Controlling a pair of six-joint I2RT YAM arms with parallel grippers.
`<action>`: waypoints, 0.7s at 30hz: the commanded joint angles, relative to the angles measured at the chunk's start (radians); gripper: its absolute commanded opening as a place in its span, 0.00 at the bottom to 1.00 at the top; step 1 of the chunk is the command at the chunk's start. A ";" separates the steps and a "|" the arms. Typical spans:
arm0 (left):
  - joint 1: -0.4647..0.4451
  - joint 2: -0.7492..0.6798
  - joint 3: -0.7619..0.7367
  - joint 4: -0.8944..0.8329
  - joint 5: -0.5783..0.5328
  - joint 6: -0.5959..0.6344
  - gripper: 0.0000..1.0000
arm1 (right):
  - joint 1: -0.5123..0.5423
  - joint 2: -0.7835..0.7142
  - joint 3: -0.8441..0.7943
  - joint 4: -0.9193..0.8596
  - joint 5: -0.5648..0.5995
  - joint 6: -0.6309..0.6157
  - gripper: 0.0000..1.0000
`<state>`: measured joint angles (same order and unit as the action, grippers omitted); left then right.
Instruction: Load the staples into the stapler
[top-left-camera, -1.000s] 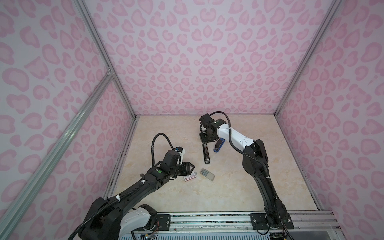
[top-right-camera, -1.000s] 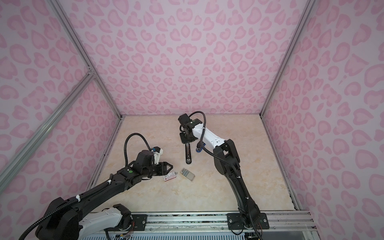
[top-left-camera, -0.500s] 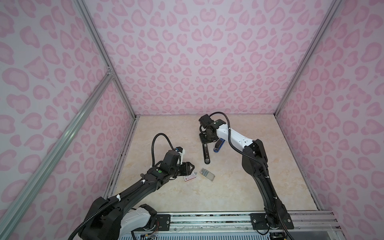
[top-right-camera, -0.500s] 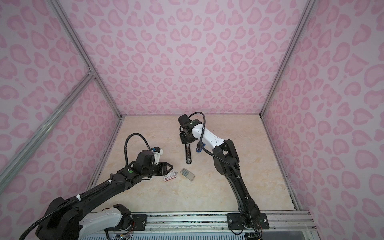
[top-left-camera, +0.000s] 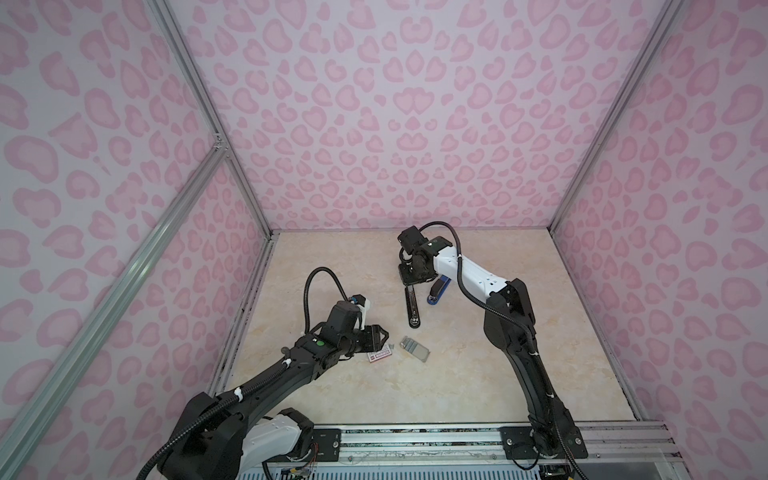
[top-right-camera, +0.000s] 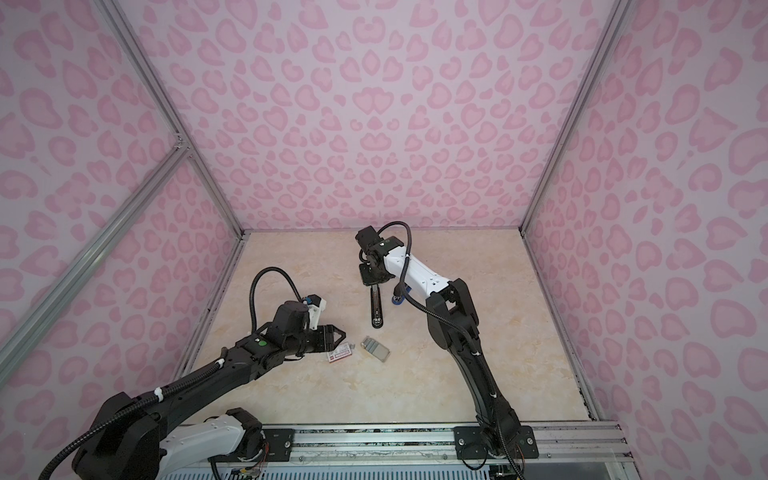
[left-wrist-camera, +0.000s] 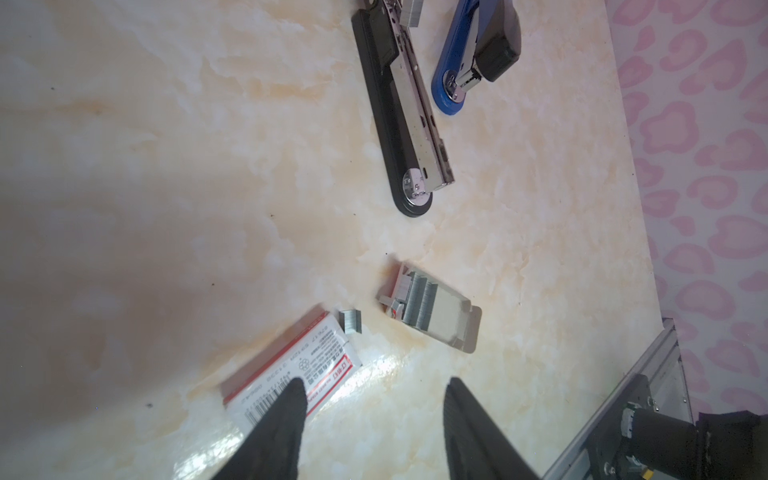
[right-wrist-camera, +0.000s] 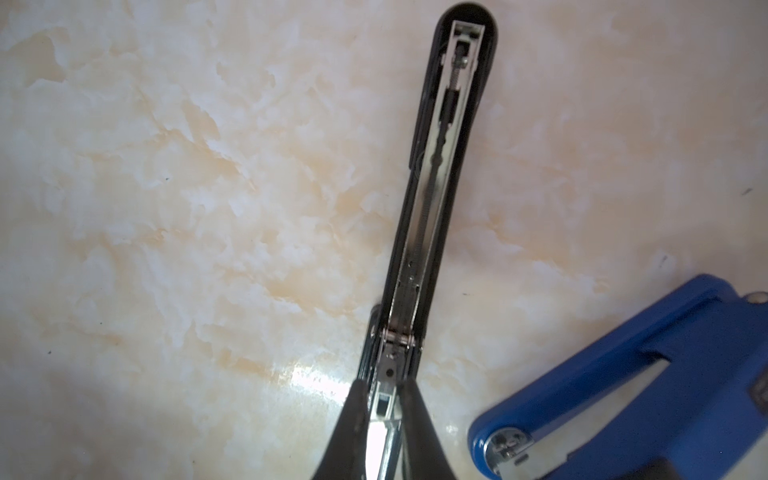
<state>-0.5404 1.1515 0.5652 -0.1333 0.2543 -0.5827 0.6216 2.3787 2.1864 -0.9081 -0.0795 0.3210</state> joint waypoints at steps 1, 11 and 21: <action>0.000 -0.006 -0.004 0.005 -0.002 -0.003 0.56 | 0.001 0.014 0.004 -0.005 0.005 0.008 0.14; 0.000 -0.009 -0.010 0.005 -0.004 -0.003 0.56 | 0.001 0.031 0.003 -0.011 0.012 0.019 0.14; 0.000 -0.006 -0.010 0.005 -0.009 -0.005 0.56 | 0.003 0.047 0.001 -0.012 0.014 0.028 0.14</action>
<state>-0.5407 1.1461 0.5575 -0.1329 0.2535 -0.5827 0.6235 2.4088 2.1880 -0.9009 -0.0753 0.3450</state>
